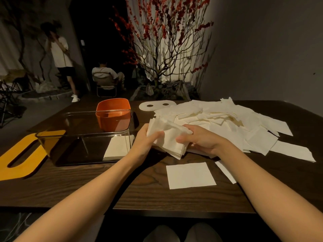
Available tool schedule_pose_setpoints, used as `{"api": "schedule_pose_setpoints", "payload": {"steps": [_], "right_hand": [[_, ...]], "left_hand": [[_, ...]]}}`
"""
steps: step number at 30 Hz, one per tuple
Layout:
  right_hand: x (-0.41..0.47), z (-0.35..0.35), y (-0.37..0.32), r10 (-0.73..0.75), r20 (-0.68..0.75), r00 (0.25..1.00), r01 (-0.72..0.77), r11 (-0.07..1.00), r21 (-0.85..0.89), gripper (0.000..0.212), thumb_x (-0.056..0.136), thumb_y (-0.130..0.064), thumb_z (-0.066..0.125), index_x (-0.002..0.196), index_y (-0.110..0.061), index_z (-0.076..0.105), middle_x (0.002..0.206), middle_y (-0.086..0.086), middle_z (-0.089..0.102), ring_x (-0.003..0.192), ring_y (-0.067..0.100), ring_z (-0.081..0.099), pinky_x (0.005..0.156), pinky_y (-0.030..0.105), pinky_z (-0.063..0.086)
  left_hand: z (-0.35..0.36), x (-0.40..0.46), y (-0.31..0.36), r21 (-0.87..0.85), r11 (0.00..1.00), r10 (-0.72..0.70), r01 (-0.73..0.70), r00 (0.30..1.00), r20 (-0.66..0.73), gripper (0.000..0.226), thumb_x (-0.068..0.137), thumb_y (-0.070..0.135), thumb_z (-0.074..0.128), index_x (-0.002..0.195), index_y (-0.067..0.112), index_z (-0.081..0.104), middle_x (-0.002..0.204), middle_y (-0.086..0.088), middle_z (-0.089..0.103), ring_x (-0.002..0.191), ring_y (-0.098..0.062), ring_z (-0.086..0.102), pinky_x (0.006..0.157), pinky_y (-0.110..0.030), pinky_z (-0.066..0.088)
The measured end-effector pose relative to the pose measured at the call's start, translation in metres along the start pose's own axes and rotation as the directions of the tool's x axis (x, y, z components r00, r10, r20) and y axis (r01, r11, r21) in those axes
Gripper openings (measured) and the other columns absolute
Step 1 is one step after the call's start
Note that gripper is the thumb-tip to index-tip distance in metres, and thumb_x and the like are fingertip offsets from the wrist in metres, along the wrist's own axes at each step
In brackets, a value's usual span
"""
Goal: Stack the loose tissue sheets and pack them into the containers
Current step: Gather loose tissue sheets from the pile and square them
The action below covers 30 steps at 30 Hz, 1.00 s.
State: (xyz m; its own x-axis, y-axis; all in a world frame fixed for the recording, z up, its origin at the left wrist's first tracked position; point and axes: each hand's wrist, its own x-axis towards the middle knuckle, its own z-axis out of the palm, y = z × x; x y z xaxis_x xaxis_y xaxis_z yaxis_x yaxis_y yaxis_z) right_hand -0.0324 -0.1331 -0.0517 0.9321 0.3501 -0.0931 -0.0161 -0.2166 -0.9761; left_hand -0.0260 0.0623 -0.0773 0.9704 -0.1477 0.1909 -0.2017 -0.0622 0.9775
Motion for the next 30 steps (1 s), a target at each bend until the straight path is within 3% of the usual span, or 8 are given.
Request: {"api": "schedule_pose_setpoints", "payload": {"steps": [3, 6, 10, 14, 17, 23, 26, 30], "right_hand": [[0.0, 0.005, 0.002, -0.022, -0.055, 0.998, 0.023, 1.0, 0.003, 0.039, 0.085, -0.011, 0.07, 0.121, -0.015, 0.054, 0.116, 0.005, 0.064, 0.109, 0.019, 0.06, 0.082, 0.028, 0.054], [0.0, 0.011, 0.006, -0.09, -0.095, 0.991, 0.099, 0.991, 0.088, 0.045, 0.082, -0.005, 0.071, 0.122, -0.016, 0.054, 0.118, 0.005, 0.064, 0.111, 0.02, 0.06, 0.086, 0.031, 0.054], [-0.002, 0.024, 0.007, -0.093, -0.127, 0.988, 0.112, 0.982, 0.151, 0.042, 0.083, -0.024, 0.07, 0.122, -0.025, 0.053, 0.122, 0.0, 0.058, 0.112, 0.018, 0.055, 0.092, 0.031, 0.053], [0.006, 0.046, 0.011, -0.056, -0.39, 0.919, 0.109, 0.987, 0.115, 0.041, 0.09, -0.05, 0.057, 0.123, -0.027, 0.05, 0.124, 0.001, 0.055, 0.114, 0.021, 0.054, 0.097, 0.04, 0.05], [0.009, 0.055, 0.015, -0.112, -0.504, 0.856, 0.147, 0.989, 0.03, 0.024, 0.093, -0.05, 0.05, 0.11, -0.034, 0.052, 0.121, 0.0, 0.055, 0.112, 0.021, 0.053, 0.097, 0.041, 0.05], [0.007, 0.058, 0.013, -0.192, -0.537, 0.822, 0.229, 0.973, 0.002, 0.022, 0.096, -0.044, 0.048, 0.109, -0.03, 0.06, 0.112, -0.007, 0.058, 0.106, 0.016, 0.053, 0.091, 0.037, 0.051], [0.005, 0.055, 0.012, -0.121, -0.58, 0.806, 0.175, 0.984, 0.038, 0.021, 0.096, -0.045, 0.045, 0.099, -0.033, 0.062, 0.102, -0.01, 0.063, 0.1, 0.016, 0.056, 0.091, 0.038, 0.05], [0.005, 0.055, 0.01, -0.01, -0.561, 0.828, 0.094, 0.988, 0.122, 0.026, 0.097, -0.048, 0.04, 0.101, -0.032, 0.06, 0.112, -0.002, 0.062, 0.101, 0.018, 0.057, 0.09, 0.037, 0.051]], "left_hand": [[-0.004, -0.006, 0.003, 0.069, 0.996, 0.048, -0.051, 0.998, 0.046, 0.043, 0.081, 0.012, 0.069, 0.117, 0.025, 0.049, 0.12, 0.008, 0.054, 0.113, -0.008, 0.054, 0.075, -0.015, 0.045], [-0.006, -0.014, 0.007, 0.048, 0.987, 0.148, -0.155, 0.981, 0.125, 0.041, 0.084, -0.007, 0.064, 0.109, 0.023, 0.051, 0.111, 0.011, 0.058, 0.102, 0.005, 0.06, 0.074, -0.008, 0.047], [-0.012, -0.021, 0.0, 0.039, 0.997, 0.061, -0.065, 0.994, 0.096, 0.073, 0.08, 0.003, 0.073, 0.135, 0.024, 0.028, 0.12, 0.008, 0.042, 0.105, -0.007, 0.051, 0.07, -0.011, 0.05], [-0.015, -0.024, -0.001, 0.059, 0.998, 0.015, -0.021, 0.996, 0.089, 0.09, 0.077, 0.011, 0.077, 0.143, 0.029, 0.018, 0.118, 0.013, 0.039, 0.106, -0.007, 0.049, 0.08, -0.017, 0.051], [-0.011, -0.025, 0.002, 0.092, 0.996, 0.004, -0.012, 0.996, 0.088, 0.09, 0.078, 0.012, 0.076, 0.143, 0.03, 0.016, 0.114, 0.017, 0.037, 0.101, -0.005, 0.048, 0.077, -0.011, 0.05], [-0.006, -0.03, 0.002, 0.199, 0.973, 0.123, -0.121, 0.992, 0.004, 0.074, 0.081, 0.013, 0.075, 0.138, 0.026, 0.03, 0.112, 0.019, 0.039, 0.107, -0.005, 0.046, 0.077, -0.01, 0.049], [-0.007, -0.033, 0.001, 0.176, 0.979, 0.106, -0.104, 0.994, -0.007, 0.084, 0.078, 0.015, 0.078, 0.141, 0.027, 0.024, 0.119, 0.017, 0.04, 0.102, -0.001, 0.047, 0.075, -0.004, 0.046], [-0.009, -0.033, 0.002, 0.145, 0.989, 0.04, -0.039, 0.999, 0.0, 0.092, 0.078, 0.021, 0.078, 0.146, 0.028, 0.015, 0.141, 0.0, 0.037, 0.117, -0.011, 0.042, 0.086, -0.013, 0.041]]}}
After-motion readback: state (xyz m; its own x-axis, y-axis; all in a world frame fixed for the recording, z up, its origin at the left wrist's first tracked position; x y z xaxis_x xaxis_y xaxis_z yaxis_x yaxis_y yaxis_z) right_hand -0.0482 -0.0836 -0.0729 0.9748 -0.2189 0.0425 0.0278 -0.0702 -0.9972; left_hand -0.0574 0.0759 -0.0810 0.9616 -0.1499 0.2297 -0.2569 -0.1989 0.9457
